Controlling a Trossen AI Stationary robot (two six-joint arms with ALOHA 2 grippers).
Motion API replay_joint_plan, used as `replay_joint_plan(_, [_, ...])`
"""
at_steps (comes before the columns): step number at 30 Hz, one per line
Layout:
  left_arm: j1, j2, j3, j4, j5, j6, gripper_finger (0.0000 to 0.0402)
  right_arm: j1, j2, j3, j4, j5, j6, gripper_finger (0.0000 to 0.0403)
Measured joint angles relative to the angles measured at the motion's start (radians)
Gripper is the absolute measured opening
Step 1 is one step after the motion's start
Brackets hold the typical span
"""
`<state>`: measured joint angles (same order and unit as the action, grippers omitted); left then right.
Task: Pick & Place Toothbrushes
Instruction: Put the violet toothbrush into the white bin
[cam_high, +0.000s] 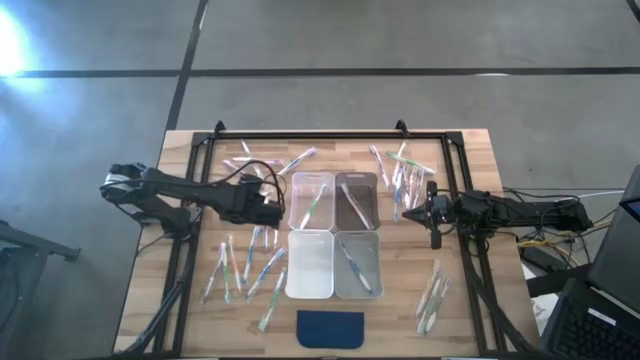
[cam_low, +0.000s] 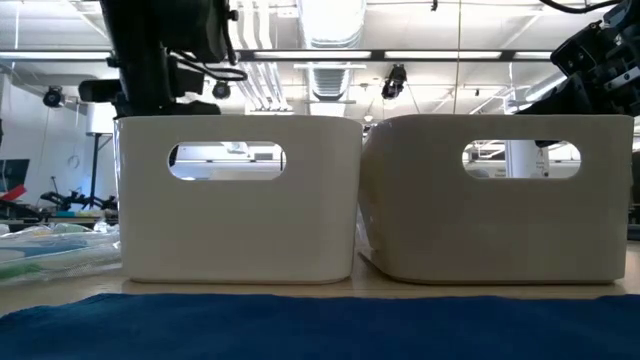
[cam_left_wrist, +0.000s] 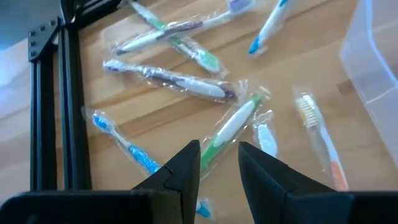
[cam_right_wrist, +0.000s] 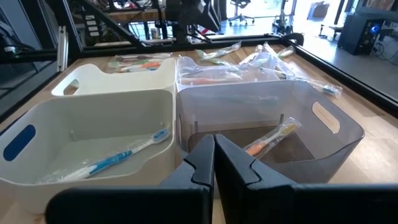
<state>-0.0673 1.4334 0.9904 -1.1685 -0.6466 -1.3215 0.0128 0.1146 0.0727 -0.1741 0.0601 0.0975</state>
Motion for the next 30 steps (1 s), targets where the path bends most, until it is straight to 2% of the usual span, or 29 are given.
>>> replay_joint_plan(11, [0.000,0.000,-0.096,0.050,0.106,-0.174,0.0115,0.000,0.000,0.000,0.000,0.000,0.004,0.0008])
replay_joint_plan(21, [0.001,0.000,-0.233,0.422,0.183,-0.096,0.0115,0.000,0.000,0.000,0.000,0.000,0.000,0.0008])
replay_joint_plan(30, [0.001,0.000,-0.264,0.508,0.251,-0.089,0.0115,0.000,0.000,0.000,0.000,0.000,0.002,0.0008])
